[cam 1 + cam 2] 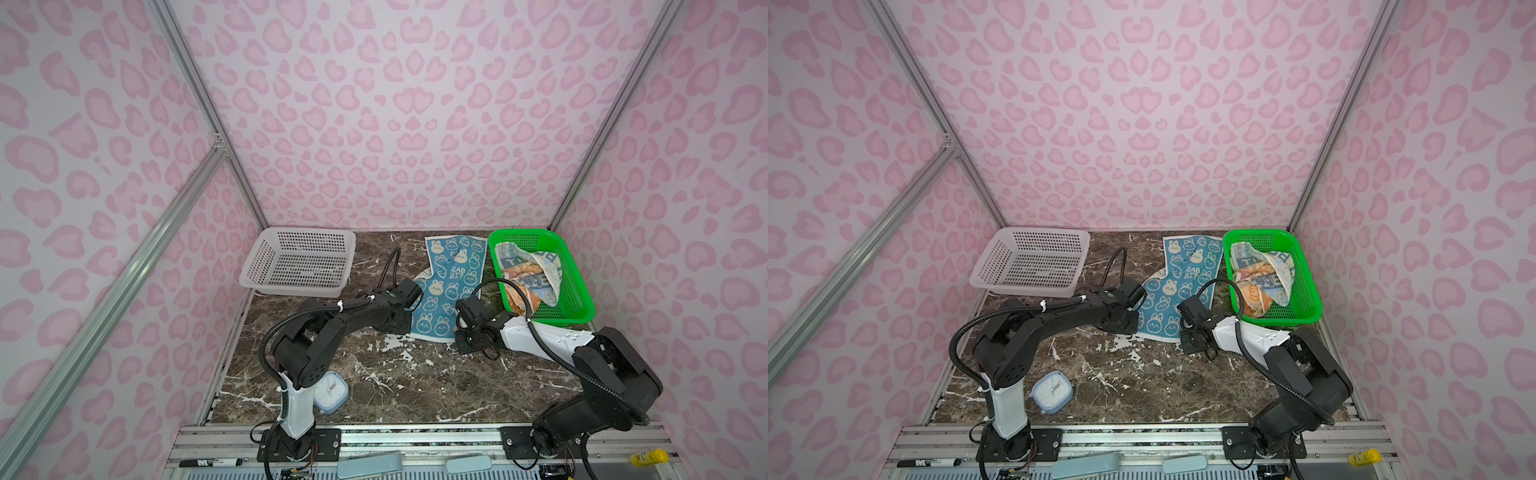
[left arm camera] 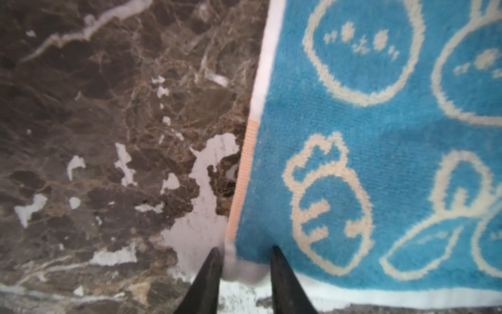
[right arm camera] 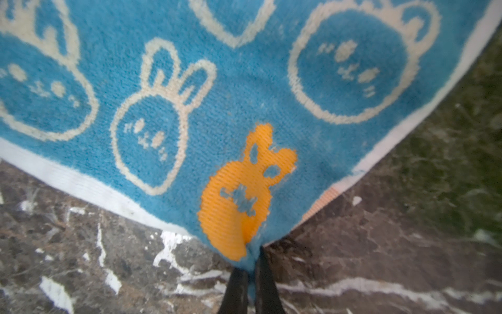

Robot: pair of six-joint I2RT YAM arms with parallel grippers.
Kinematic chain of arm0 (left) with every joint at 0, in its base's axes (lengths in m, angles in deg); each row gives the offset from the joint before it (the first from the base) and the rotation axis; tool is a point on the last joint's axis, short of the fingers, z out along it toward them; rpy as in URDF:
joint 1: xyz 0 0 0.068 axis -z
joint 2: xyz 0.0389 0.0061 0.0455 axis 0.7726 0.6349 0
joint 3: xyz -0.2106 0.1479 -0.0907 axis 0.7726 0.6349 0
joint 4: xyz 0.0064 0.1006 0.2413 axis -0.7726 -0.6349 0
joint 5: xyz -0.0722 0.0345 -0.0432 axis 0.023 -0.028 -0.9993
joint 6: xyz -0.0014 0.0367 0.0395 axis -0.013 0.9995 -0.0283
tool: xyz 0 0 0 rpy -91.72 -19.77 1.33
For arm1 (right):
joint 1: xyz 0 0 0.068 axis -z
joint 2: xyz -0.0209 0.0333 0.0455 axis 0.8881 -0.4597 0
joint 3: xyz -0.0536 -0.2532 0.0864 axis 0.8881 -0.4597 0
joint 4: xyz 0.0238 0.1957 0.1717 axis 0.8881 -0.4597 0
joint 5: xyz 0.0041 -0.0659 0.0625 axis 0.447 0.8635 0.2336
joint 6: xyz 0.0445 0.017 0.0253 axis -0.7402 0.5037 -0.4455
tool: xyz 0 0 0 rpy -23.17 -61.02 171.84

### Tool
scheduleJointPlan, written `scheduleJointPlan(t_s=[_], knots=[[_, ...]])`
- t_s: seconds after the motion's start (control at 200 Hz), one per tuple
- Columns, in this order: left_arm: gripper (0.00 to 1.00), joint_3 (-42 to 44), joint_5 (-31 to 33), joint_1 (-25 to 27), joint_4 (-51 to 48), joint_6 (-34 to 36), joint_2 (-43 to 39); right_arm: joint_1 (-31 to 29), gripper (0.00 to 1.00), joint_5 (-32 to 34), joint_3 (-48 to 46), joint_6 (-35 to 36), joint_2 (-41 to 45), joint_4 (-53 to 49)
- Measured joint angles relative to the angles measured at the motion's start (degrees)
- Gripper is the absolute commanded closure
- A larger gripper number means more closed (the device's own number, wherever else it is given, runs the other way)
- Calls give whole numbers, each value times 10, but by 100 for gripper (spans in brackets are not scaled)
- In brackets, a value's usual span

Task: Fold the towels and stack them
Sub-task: 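Grasp the towel's nearer corners with the left and right grippers, then lift the towel with both grippers and swing it up to hang vertically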

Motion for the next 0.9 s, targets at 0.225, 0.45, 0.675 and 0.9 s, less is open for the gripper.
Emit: scheduleJointPlan(t_s=[0.225,0.45,0.675,0.9], knots=[[92,1,10,15,16,-1,4,3,100,-5,-1,0,2,2],[96,7,-9,18,28,-6,-12,10,100,-21,16,0,18,-40],[96,-54,-105,-41,-17,-26,-93,23,100,-28,159,10,66,-113],[96,-241,-156,-127,-56,-37,-140,48,100,-19,391,29,49,-186]])
